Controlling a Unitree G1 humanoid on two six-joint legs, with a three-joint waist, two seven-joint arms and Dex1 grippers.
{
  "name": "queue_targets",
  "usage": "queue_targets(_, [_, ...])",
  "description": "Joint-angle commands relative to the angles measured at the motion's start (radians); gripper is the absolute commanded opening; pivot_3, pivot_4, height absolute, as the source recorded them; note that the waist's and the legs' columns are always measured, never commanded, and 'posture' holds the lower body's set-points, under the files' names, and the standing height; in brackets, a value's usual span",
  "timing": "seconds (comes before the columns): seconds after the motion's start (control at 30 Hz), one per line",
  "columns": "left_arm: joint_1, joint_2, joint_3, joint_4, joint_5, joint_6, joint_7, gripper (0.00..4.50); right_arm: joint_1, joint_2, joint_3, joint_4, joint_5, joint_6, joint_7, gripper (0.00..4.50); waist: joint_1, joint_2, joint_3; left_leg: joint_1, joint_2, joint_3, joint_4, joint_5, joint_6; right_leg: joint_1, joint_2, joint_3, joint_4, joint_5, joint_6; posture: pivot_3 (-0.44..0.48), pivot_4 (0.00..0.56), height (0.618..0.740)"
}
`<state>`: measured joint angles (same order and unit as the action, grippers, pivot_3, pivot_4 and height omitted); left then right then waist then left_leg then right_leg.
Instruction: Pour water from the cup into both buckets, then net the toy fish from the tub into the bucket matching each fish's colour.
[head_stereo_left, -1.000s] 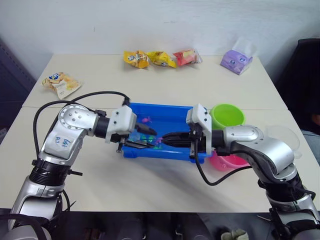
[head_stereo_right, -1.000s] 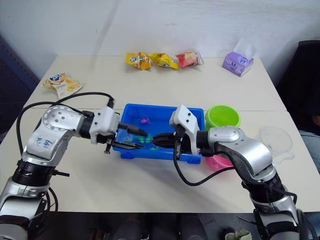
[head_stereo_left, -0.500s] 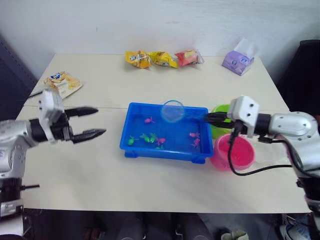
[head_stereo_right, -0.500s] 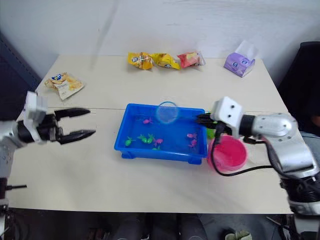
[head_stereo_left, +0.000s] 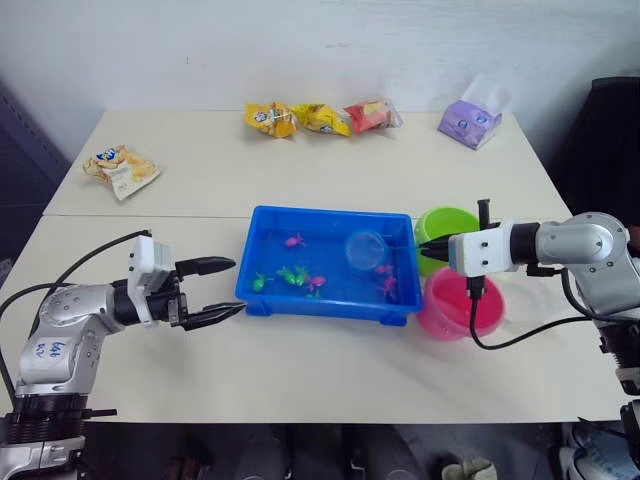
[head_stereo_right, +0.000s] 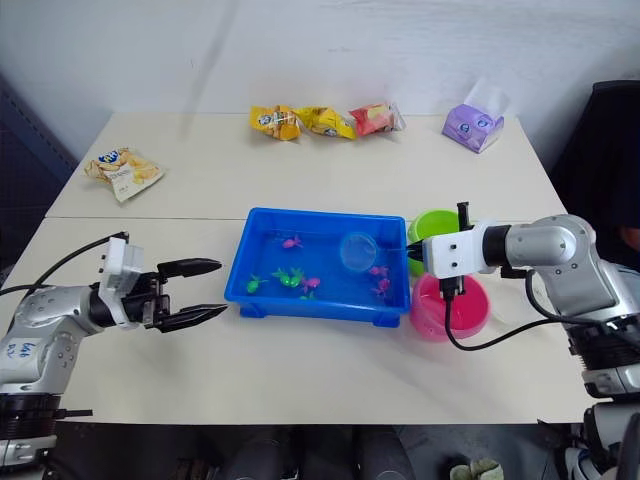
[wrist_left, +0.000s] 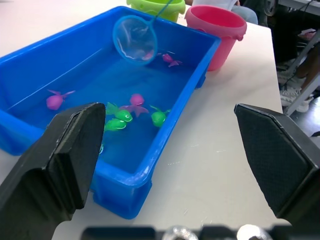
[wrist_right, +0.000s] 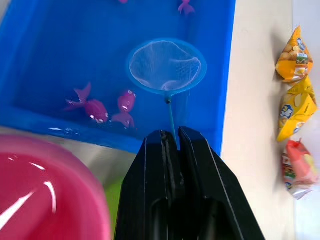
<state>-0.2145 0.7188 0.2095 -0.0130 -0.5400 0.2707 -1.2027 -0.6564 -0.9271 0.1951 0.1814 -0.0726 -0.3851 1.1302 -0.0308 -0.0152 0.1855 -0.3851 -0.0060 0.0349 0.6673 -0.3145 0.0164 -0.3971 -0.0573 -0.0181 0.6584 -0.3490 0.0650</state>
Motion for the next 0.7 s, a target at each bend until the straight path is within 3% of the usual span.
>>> queue_targets(0.03, [0.005,0.002,0.002,-0.03,0.003,-0.024,0.003,4.44,-0.034,0.0,0.001,0.018,-0.012,-0.055,0.011,0.0,0.002,0.0,0.0,0.0,0.0,0.0,0.0,0.0,0.0,0.0,0.0,0.0,0.0,0.0,0.0,0.0,0.15,0.74])
queue_targets(0.7, [-0.025,-0.024,-0.025,-0.052,-0.01,-0.02,0.035,4.44,-0.186,-0.044,0.064,0.243,-0.147,-0.289,0.059,0.0,0.001,0.0,0.0,0.0,0.0,0.0,0.001,0.0,0.0,0.0,0.0,0.0,0.0,0.0,0.0,0.0,0.15,0.74])
